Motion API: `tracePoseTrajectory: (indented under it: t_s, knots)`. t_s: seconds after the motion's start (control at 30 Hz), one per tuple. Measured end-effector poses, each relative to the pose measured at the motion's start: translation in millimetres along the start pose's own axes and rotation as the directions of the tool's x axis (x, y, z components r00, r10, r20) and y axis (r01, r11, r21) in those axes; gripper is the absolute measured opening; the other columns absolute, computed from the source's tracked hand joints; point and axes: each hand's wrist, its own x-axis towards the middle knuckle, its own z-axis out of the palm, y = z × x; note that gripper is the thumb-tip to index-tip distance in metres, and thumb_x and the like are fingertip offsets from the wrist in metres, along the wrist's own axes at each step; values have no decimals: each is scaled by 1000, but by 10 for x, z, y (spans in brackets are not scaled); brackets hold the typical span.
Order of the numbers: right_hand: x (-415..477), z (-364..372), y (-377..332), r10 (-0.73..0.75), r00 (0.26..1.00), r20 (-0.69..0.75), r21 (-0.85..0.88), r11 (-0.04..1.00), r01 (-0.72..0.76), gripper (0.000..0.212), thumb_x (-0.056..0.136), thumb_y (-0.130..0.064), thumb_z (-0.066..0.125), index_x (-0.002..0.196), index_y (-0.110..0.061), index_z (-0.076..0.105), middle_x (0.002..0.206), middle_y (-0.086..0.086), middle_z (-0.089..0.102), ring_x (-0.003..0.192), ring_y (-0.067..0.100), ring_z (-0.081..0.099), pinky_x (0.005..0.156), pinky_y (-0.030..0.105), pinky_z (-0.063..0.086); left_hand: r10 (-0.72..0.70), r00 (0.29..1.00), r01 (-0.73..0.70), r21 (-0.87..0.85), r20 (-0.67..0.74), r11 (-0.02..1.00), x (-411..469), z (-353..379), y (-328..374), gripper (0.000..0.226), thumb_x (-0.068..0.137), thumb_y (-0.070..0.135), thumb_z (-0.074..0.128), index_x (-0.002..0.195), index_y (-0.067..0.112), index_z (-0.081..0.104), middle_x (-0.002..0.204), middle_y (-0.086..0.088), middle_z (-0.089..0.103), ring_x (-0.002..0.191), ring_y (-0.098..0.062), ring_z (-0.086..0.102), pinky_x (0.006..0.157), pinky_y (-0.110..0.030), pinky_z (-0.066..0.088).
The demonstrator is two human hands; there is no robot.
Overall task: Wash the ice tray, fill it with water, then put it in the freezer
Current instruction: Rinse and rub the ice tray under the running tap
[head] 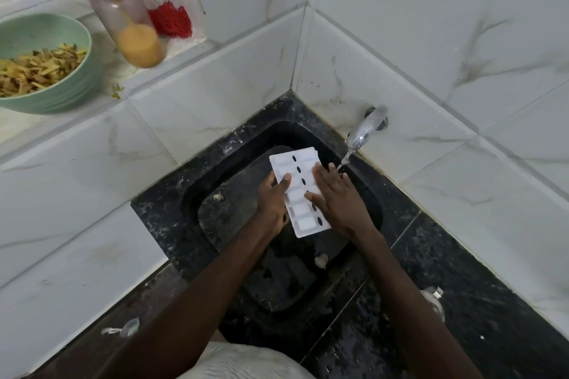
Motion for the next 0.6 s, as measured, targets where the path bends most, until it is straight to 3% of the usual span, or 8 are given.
tracePoseTrajectory:
  t_s: [0.1,0.2,0.27,0.47,0.6]
  knots:
    - [90,-76,-26,78,996,-49,8,997,-78,84,101,-72,6,165,-17,-1,172,-2,-5,156,14,-13,130,44,1,-21,998,16,73,63,997,-47,62,-84,33,102,17,62,134,12,63,119,-11,75,107,-36,72,91,-56,59]
    - [104,-68,-119,3,1000,5,-48,999,-3,94,95,-78,-4,165,-16,1,172,-1,-5,158,19,-14,130,45,0,-33,997,26,98,69,995,-60,58,-105,31,102,17,62,133,15,64,117,-10,76,107,-36,73,92,-57,58]
    - [64,-49,-72,-34,999,8,-99,994,34,90,96,-76,-4,165,-19,1,173,-3,-3,158,18,-13,130,47,2,-37,996,28,104,85,994,-23,17,-95,31,102,17,61,133,15,64,118,-11,75,108,-37,72,91,-57,59]
    - [170,-36,-52,116,988,-100,-49,991,-121,80,104,-67,9,165,-15,1,173,3,-1,160,25,-6,130,48,1,-112,987,95,142,117,985,-62,109,-81,29,100,20,63,130,21,66,114,-8,77,100,-29,75,80,-46,62]
    - [80,11,-174,-90,988,123,-155,982,108,66,107,-57,3,163,-24,16,173,5,5,160,25,1,128,53,2,-147,989,147,29,-9,989,-11,-3,-129,28,99,13,64,127,6,61,120,-21,72,89,-30,73,72,-44,62]
